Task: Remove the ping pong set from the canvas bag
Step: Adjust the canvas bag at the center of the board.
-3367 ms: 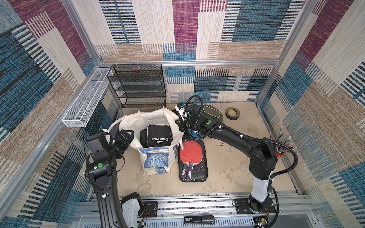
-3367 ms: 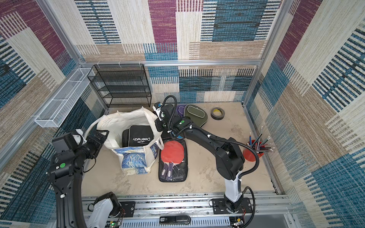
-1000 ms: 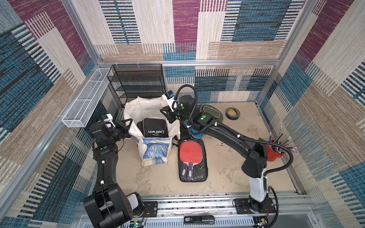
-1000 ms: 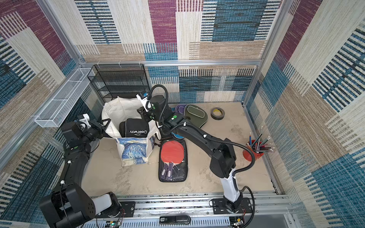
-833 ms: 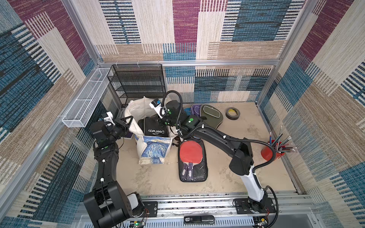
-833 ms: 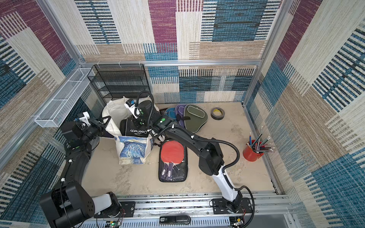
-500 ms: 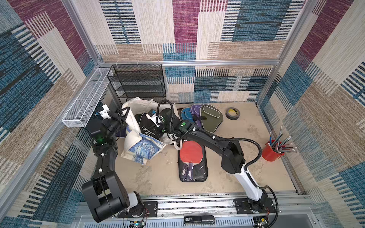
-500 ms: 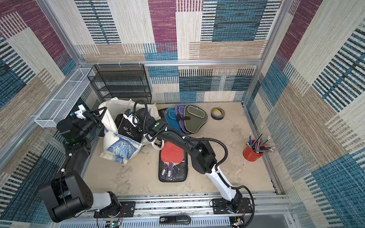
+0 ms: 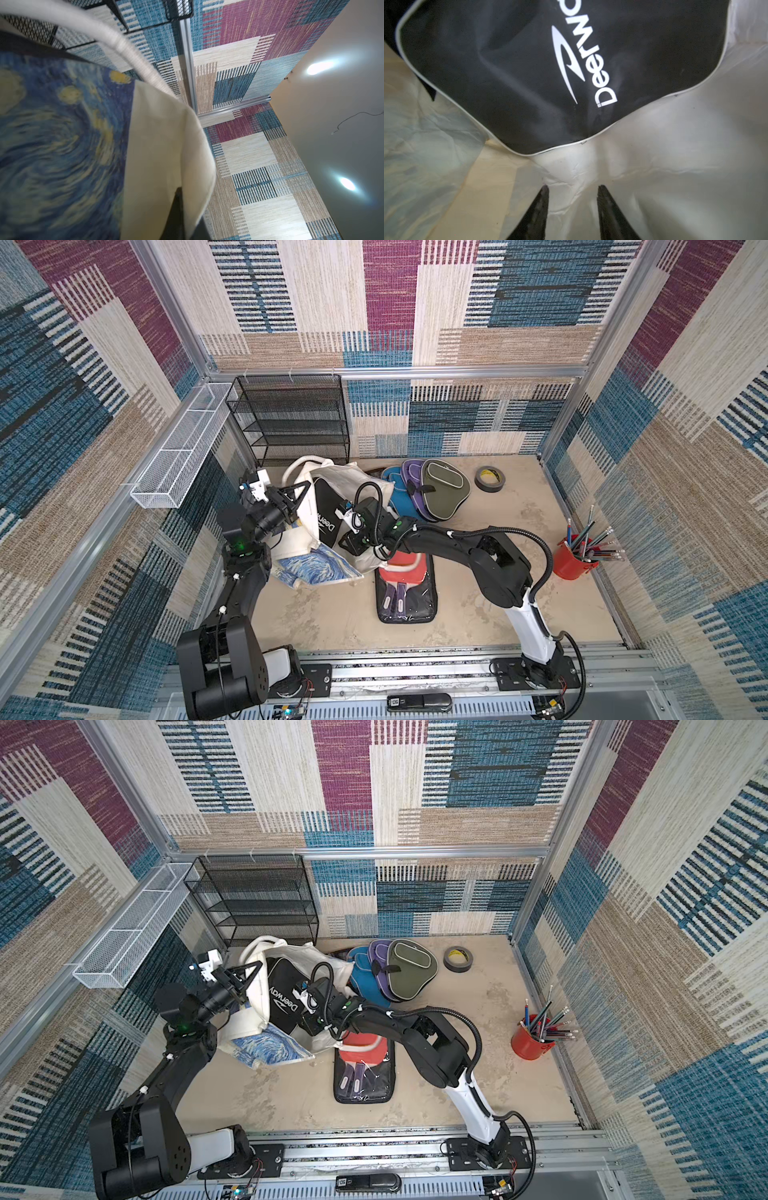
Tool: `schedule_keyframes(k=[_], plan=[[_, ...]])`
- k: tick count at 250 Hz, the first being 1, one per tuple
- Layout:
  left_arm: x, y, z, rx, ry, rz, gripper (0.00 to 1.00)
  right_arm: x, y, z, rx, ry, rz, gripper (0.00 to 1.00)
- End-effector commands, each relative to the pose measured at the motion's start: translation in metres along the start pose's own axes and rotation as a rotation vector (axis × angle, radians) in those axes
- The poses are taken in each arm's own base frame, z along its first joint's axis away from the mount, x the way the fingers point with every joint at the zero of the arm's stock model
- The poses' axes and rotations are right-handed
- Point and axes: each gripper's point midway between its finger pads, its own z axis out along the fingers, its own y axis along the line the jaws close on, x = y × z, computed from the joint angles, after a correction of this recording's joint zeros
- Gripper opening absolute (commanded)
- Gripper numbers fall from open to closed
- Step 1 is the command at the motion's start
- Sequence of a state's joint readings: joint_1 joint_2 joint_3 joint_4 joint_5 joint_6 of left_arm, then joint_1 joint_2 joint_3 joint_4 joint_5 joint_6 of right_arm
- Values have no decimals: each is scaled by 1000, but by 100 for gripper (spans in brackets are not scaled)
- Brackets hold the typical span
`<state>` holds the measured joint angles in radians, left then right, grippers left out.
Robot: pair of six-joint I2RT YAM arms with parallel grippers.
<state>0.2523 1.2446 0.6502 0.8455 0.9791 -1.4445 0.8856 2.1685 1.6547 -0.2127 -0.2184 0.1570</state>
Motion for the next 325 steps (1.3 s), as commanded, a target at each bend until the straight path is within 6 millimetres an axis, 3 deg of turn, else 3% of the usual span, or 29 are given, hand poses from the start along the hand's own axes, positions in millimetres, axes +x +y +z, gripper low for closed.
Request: schedule_keyframes(k=[1, 16, 61, 127, 148, 181, 199, 215, 218, 263, 296, 325], plan=[[16, 8, -6, 9, 29, 50, 0, -27, -6, -18, 24, -104, 17, 49], [21, 13, -10, 8, 29, 43, 0, -37, -8, -30, 31, -137, 20, 55], [27, 7, -13, 56, 34, 19, 0, -17, -29, -29, 58, -110, 66, 59], [17, -20, -11, 193, 30, -47, 0, -24, -26, -26, 25, -128, 81, 67], [15, -38, -11, 215, 28, -12, 0, -14, -34, -13, 41, -109, 83, 57], [12, -50, -9, 176, 33, 42, 0, 4, -42, 10, 44, -61, 89, 18], [10, -59, -7, 161, 37, 85, 0, 10, -43, 17, 36, -46, 94, 5], [5, -75, -5, 181, 33, 117, 0, 18, -46, 25, 38, -27, 100, 2], [4, -78, -4, 188, 35, 122, 0, 10, -45, 25, 34, -42, 95, 2], [-6, -117, 2, 255, 41, 165, 0, -7, -45, 56, 15, -42, 84, 0], [4, -126, 17, 303, 74, 157, 0, -29, -32, 80, -14, -53, 70, 0], [29, -116, 45, 326, 136, 123, 0, -53, -13, 100, -39, -85, 45, 0]])
